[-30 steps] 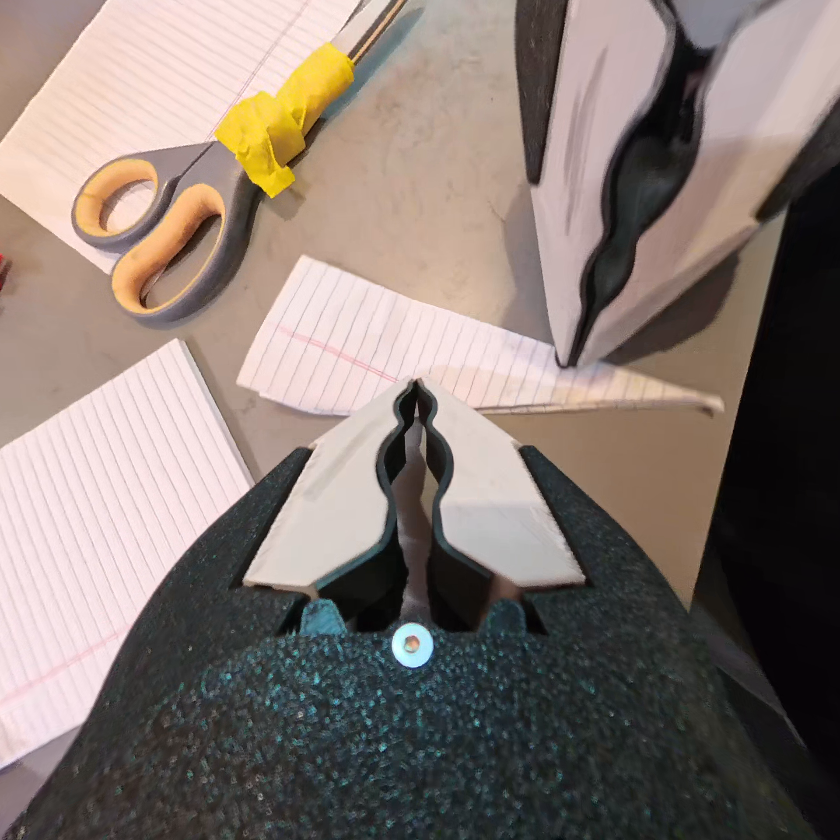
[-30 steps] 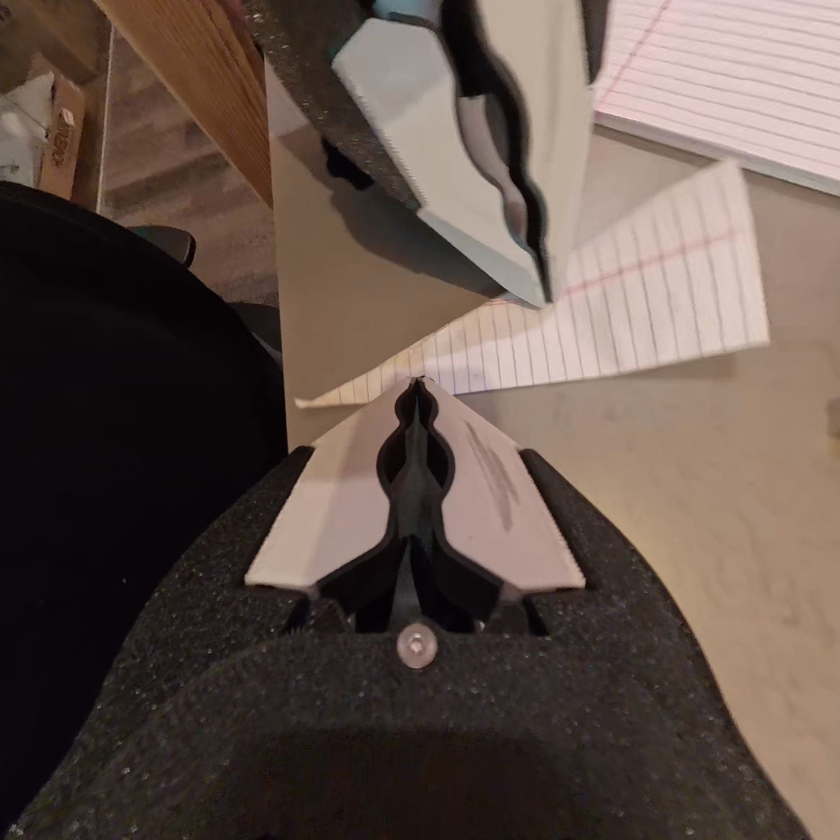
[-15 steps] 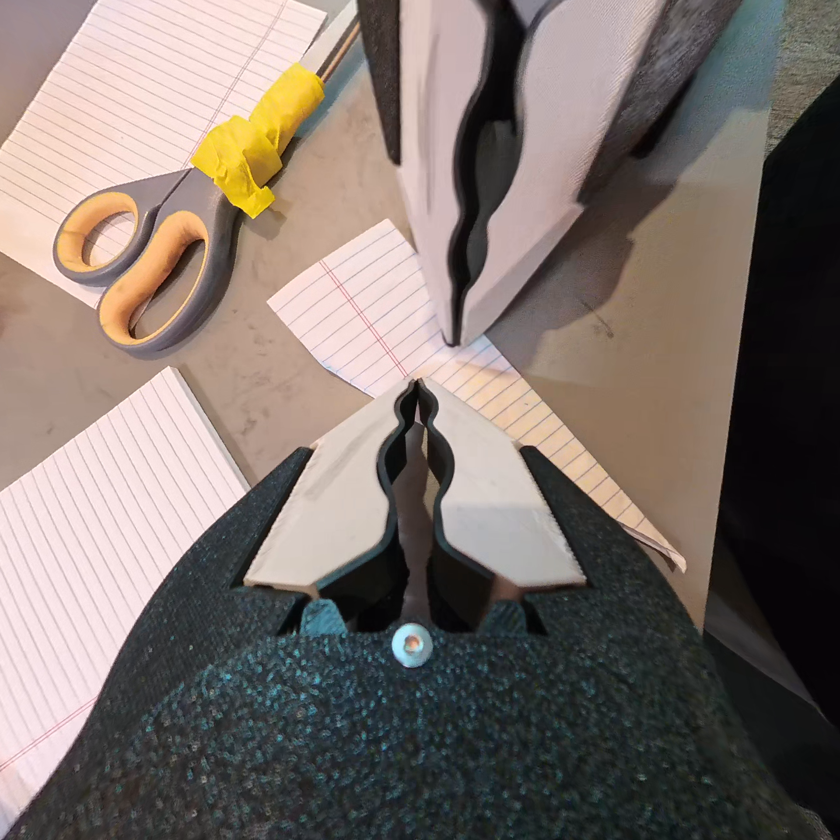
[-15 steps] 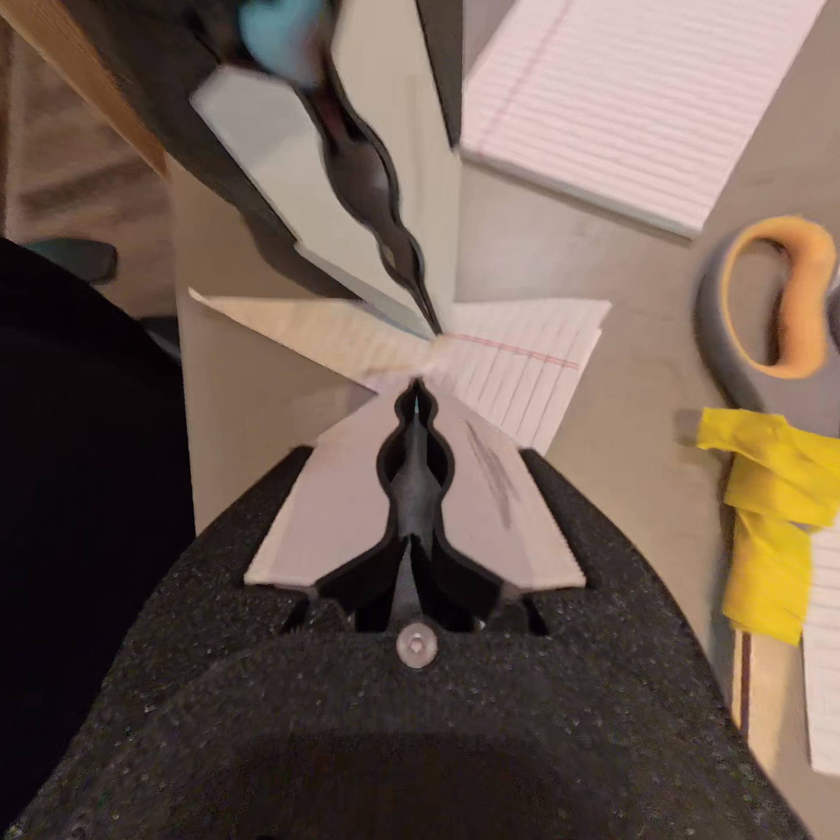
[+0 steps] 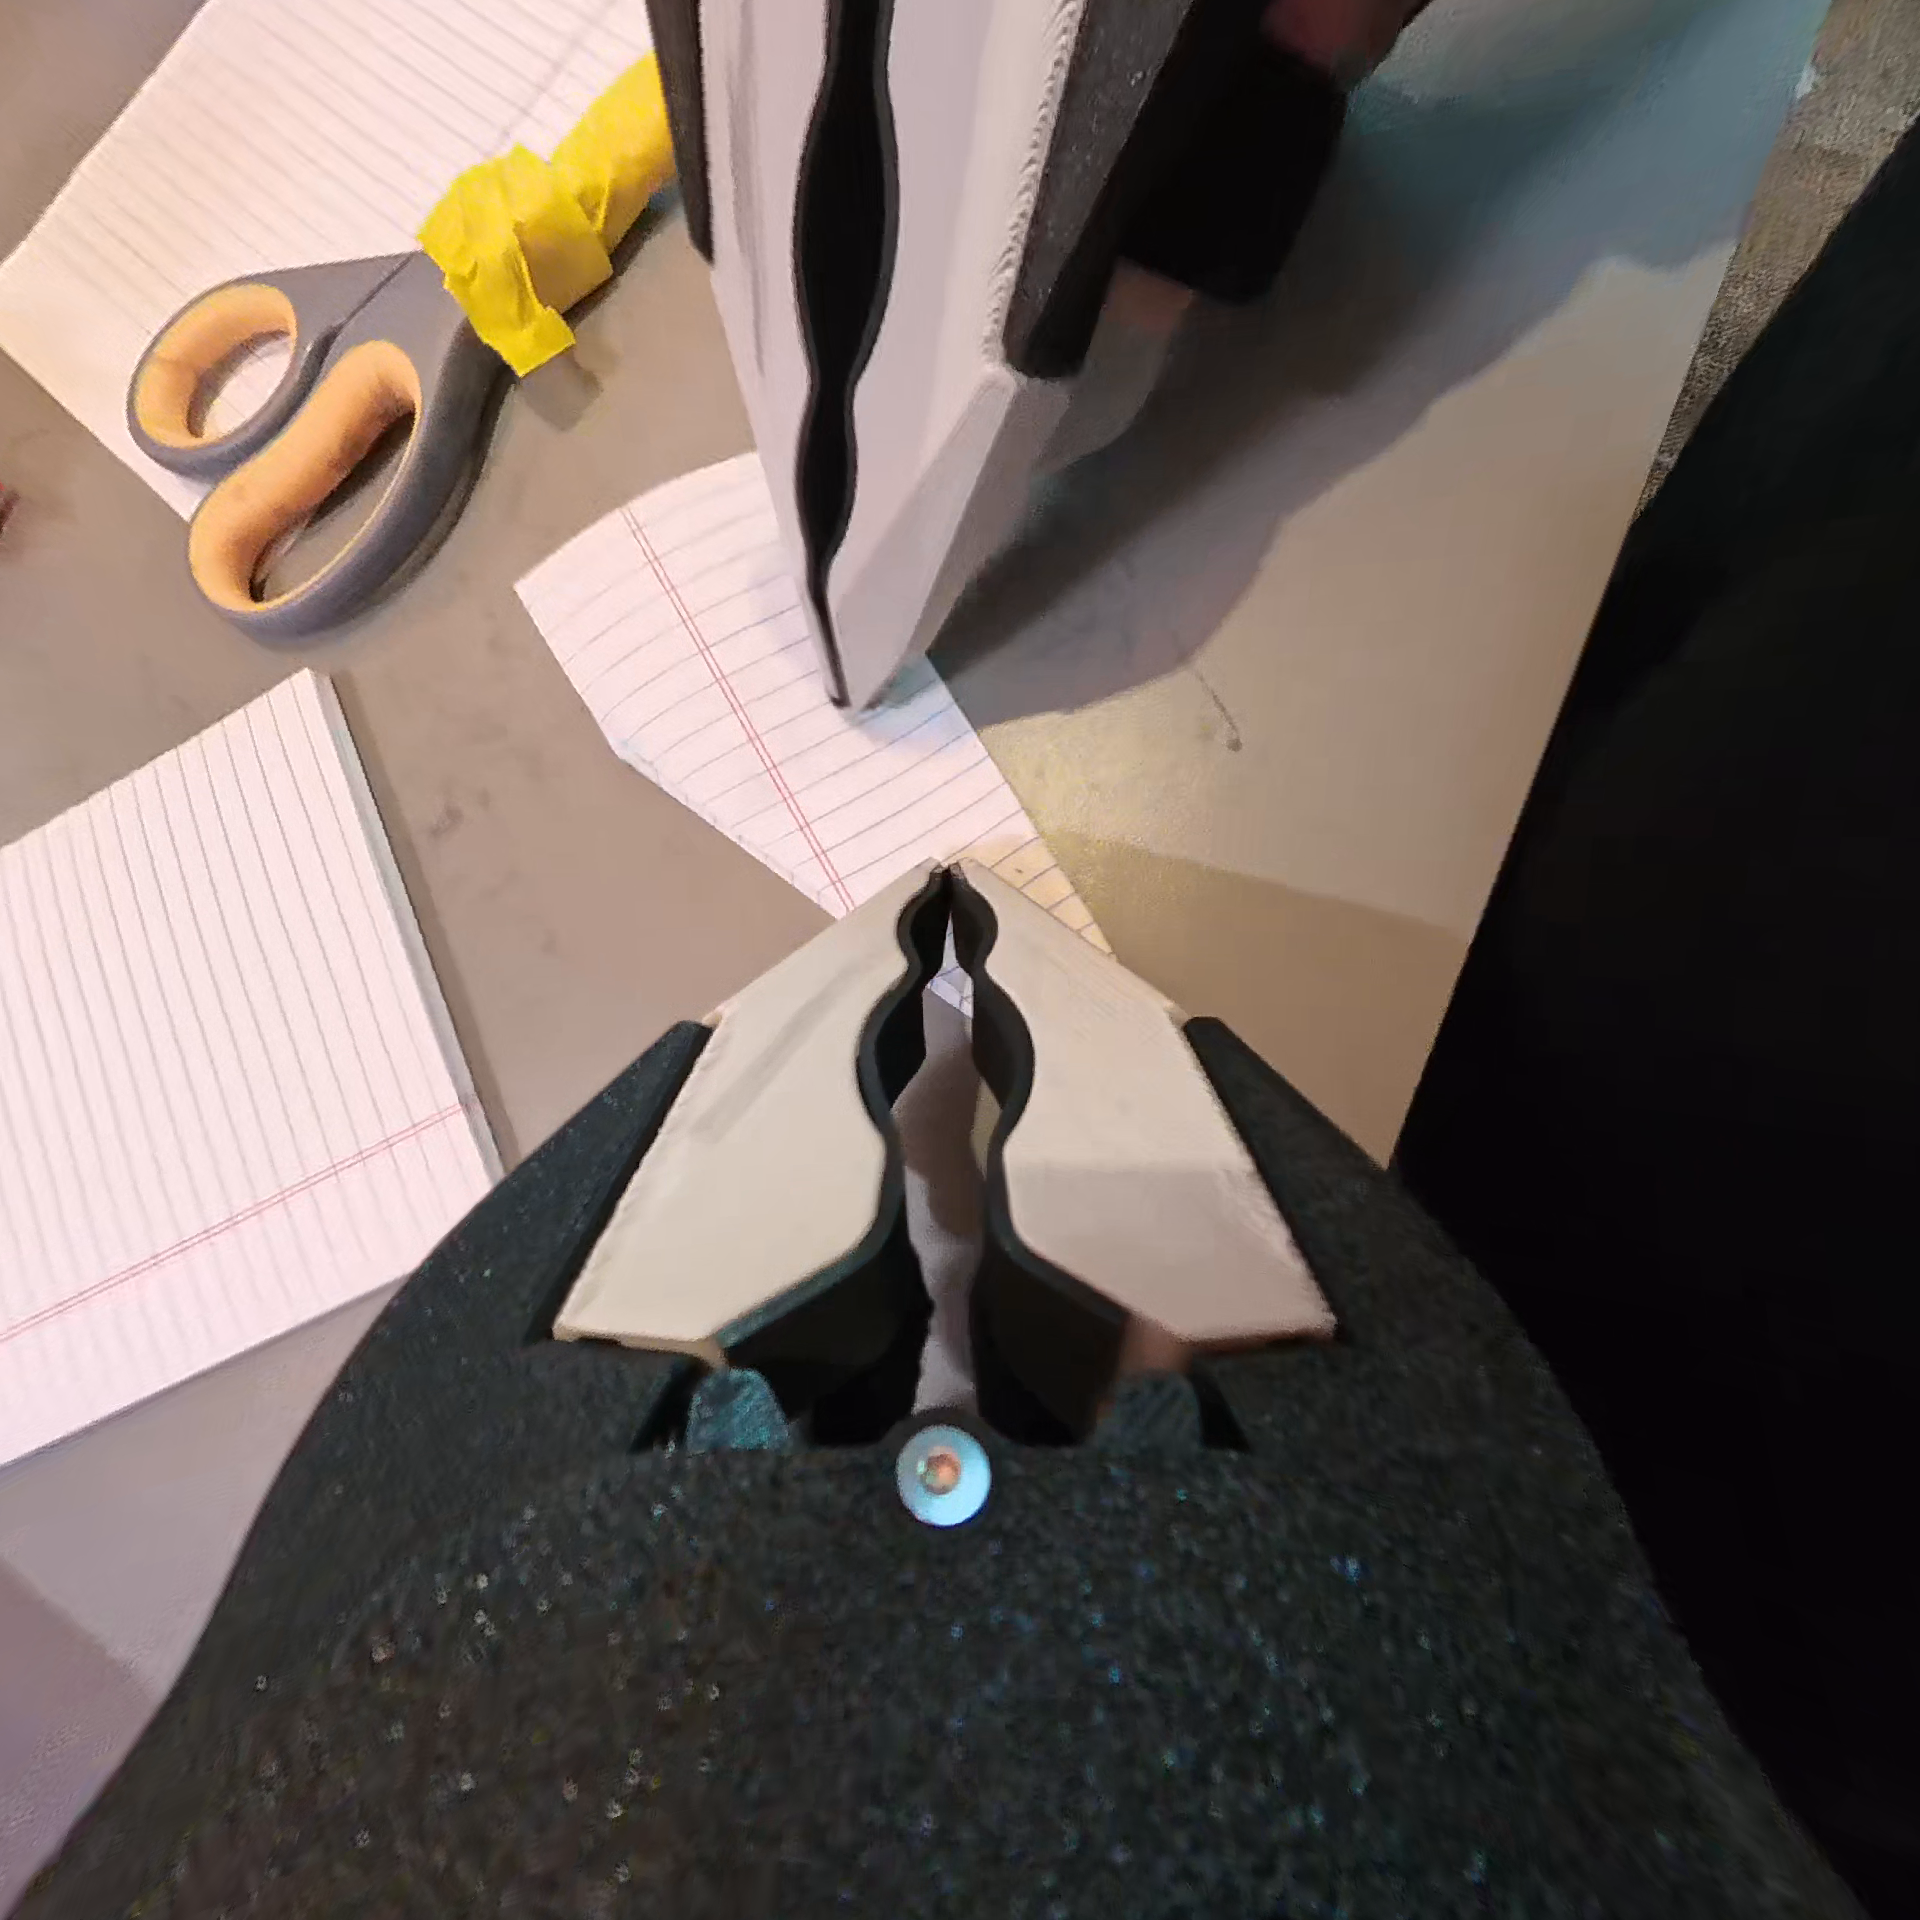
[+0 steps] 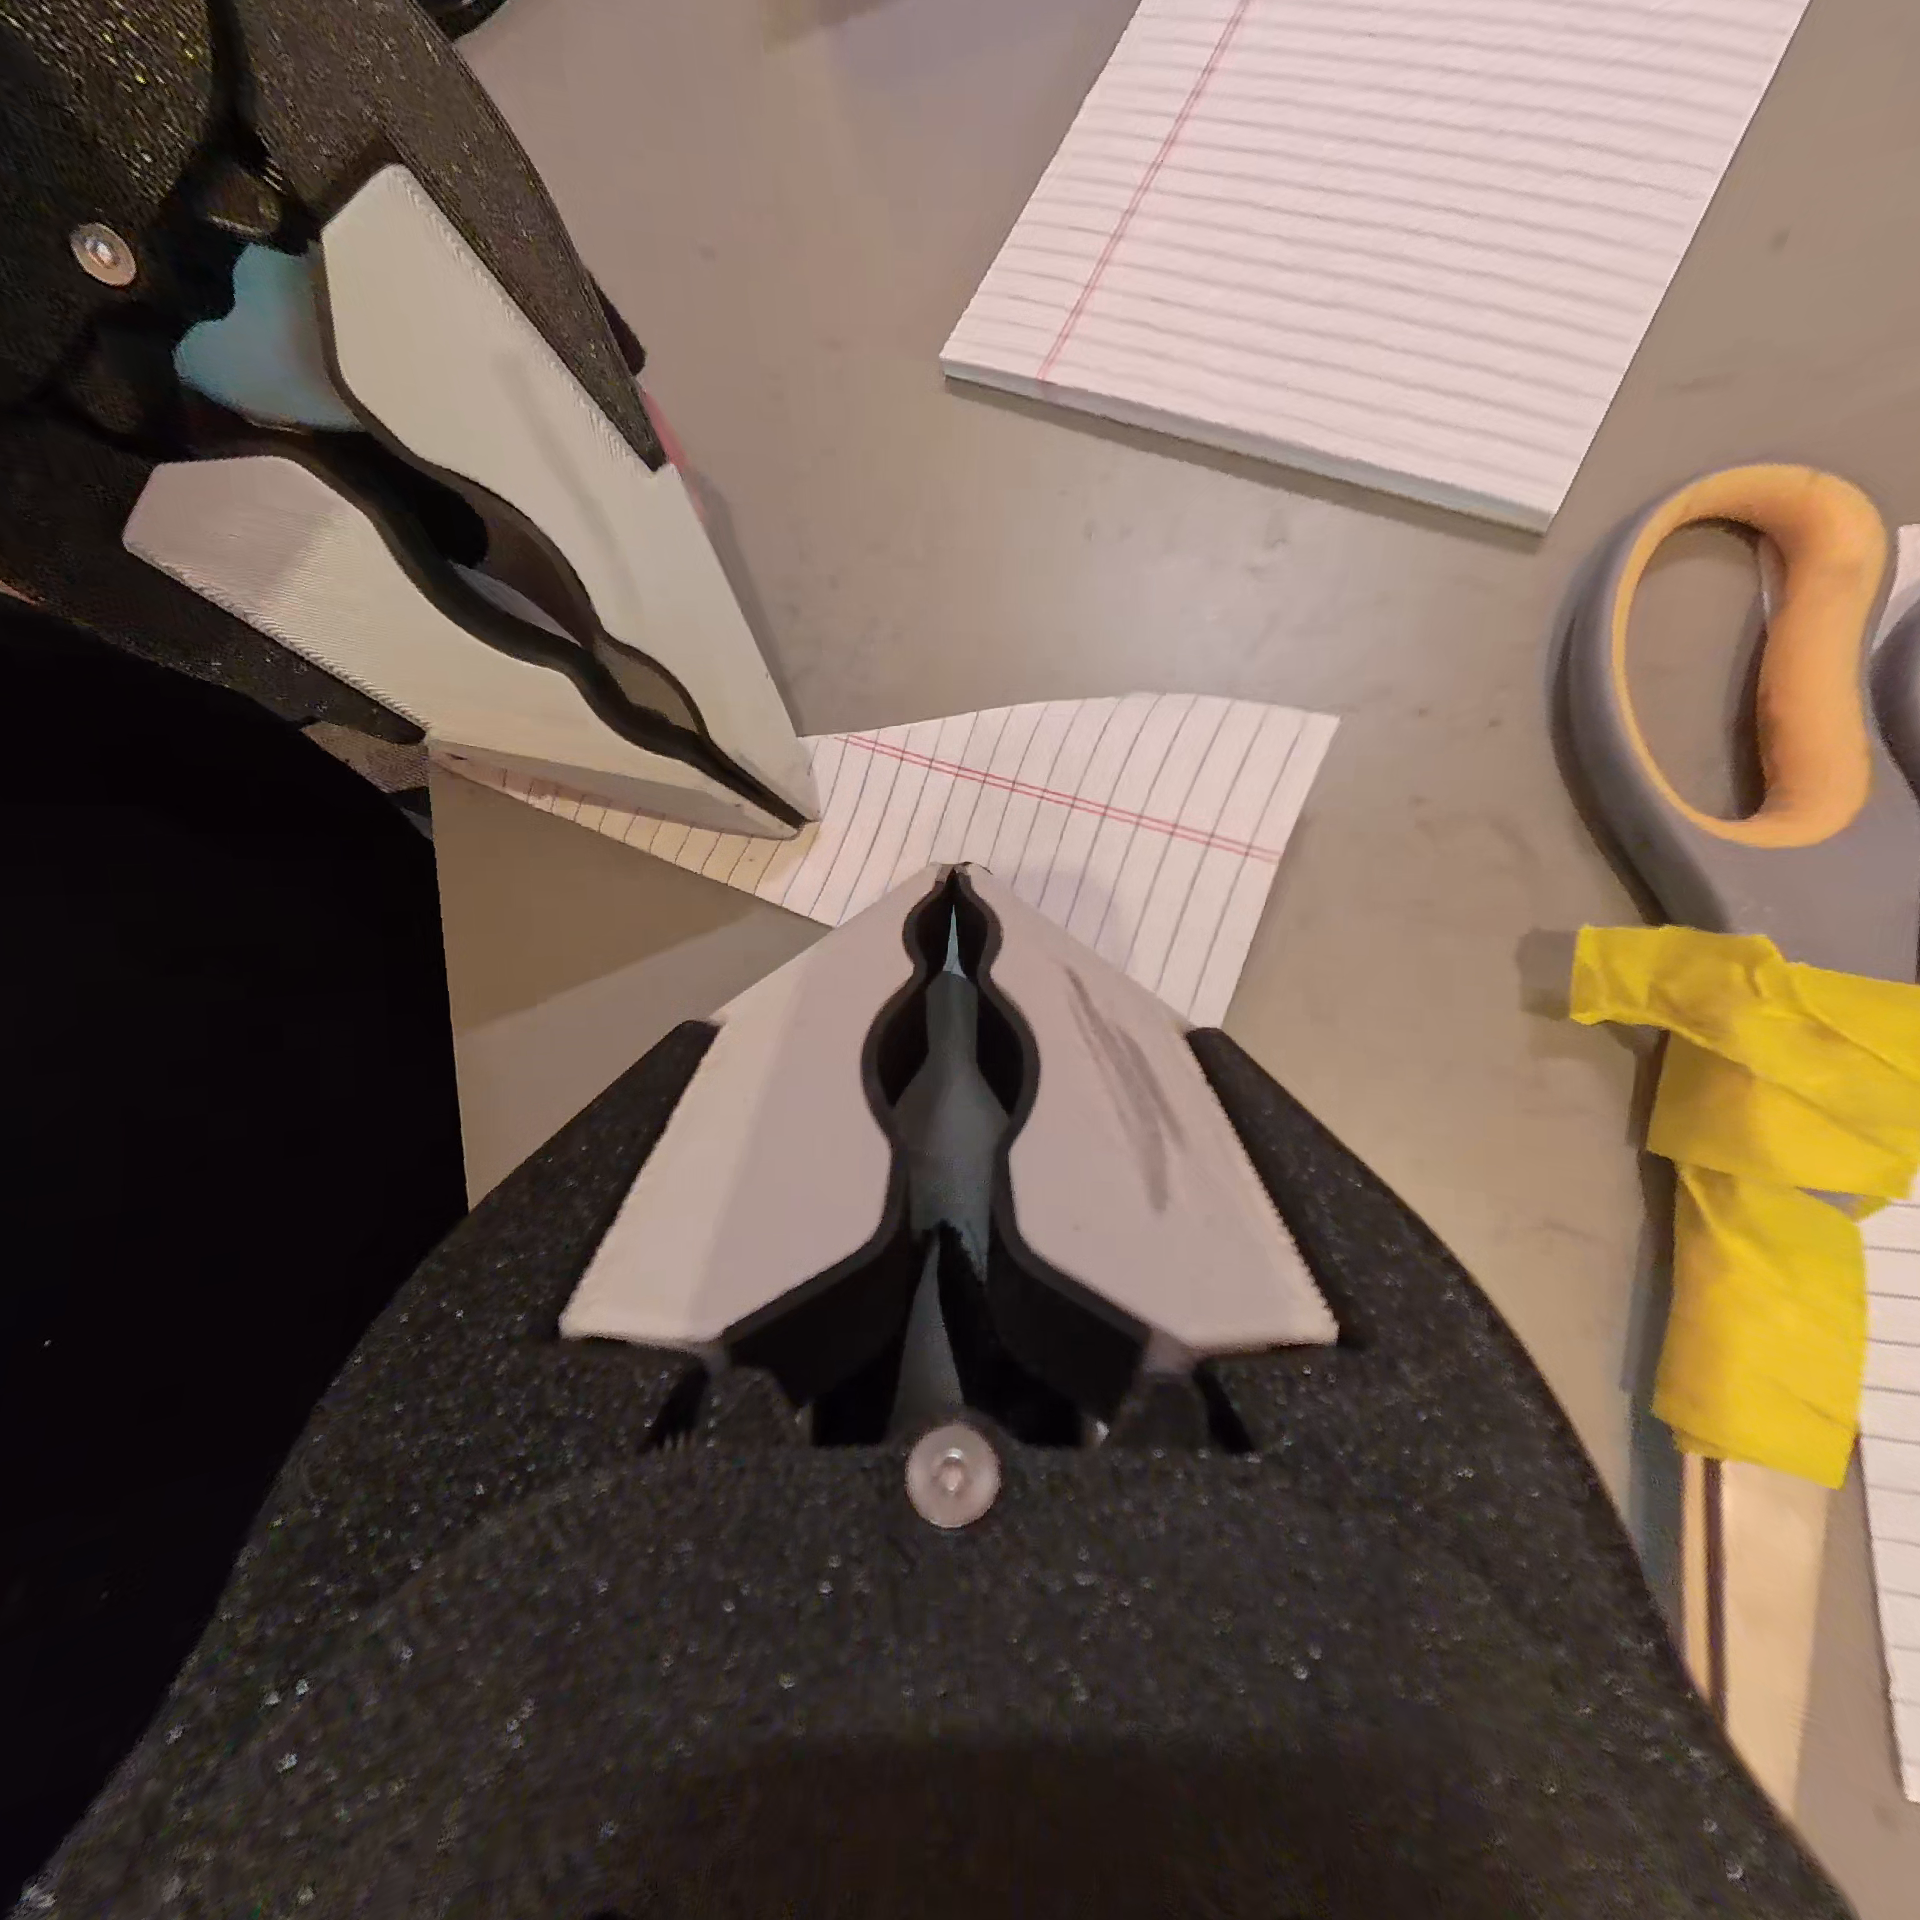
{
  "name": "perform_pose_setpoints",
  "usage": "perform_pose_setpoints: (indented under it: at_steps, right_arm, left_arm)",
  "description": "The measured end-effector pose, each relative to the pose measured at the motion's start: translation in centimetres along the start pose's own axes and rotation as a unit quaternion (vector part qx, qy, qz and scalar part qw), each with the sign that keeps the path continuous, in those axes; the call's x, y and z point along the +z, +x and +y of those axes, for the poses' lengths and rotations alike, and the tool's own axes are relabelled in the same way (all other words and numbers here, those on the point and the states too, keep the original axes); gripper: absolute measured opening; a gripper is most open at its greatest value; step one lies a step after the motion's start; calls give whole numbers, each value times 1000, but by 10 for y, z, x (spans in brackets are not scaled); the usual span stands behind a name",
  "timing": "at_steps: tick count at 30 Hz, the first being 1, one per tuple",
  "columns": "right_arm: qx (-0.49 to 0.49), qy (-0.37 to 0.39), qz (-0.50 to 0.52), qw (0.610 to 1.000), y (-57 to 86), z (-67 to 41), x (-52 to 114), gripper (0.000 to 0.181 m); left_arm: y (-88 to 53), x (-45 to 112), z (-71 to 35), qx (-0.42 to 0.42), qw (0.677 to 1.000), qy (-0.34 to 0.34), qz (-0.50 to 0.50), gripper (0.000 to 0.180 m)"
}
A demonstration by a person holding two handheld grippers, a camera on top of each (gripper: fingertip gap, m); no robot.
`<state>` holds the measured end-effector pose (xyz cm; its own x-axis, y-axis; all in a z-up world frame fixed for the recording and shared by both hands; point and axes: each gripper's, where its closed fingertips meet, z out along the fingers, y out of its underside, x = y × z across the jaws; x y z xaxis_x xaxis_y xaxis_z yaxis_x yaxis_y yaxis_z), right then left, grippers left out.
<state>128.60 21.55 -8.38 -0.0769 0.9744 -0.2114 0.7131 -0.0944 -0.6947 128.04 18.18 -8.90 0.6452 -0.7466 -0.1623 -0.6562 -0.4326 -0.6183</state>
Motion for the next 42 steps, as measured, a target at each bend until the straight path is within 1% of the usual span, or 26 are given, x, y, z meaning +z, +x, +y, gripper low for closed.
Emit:
perform_pose_setpoints:
  at_steps: [4, 7, 9, 16, 22, 29, 31, 34, 37, 39, 42]
  right_arm:
    - [-51, 20, -22, 998, -10, -17, 2, 0]
    - [-79, -12, -18, 997, -7, -11, 16, 0]
    - [-66, -13, -30, 997, -6, -12, 19, 0]
    - [-46, -16, -47, 998, 3, -17, 22, 0]
    - [1, -16, -59, 998, 19, -24, 24, 0]
    - [16, -5, -27, 1000, 43, -33, 26, 0]
    - [22, 2, -8, 1000, 50, -36, 24, 0]
    - [5, 36, -52, 998, 33, -45, 14, 0]
    - [-22, 10, -107, 994, 7, -38, 15, 0]
    - [-39, -26, -103, 994, 6, -26, 24, 0]
    - [-34, -28, -96, 994, 9, -25, 28, 0]
  left_arm:
    - [0, 0, 0, 16, 1000, 3, -7, 0]
    - [0, 0, 0, 5, 1000, 10, 1, 0]
    - [1, 0, 0, 14, 1000, 12, -1, 0]
    - [1, 0, 0, 6, 1000, 23, 7, 0]
    - [1, 0, 0, 12, 1000, 26, 12, 0]
    - [1, -1, 0, 7, 999, 31, 14, 0]
    - [1, -1, 0, 8, 999, 31, 17, 0]
    - [1, -1, 1, 5, 999, 28, 27, 0]
    - [1, -1, 0, 6, 999, 30, 29, 0]
    - [1, -1, 1, 4, 999, 32, 31, 0]
    - [1, -1, 1, 4, 999, 34, 32, 0]
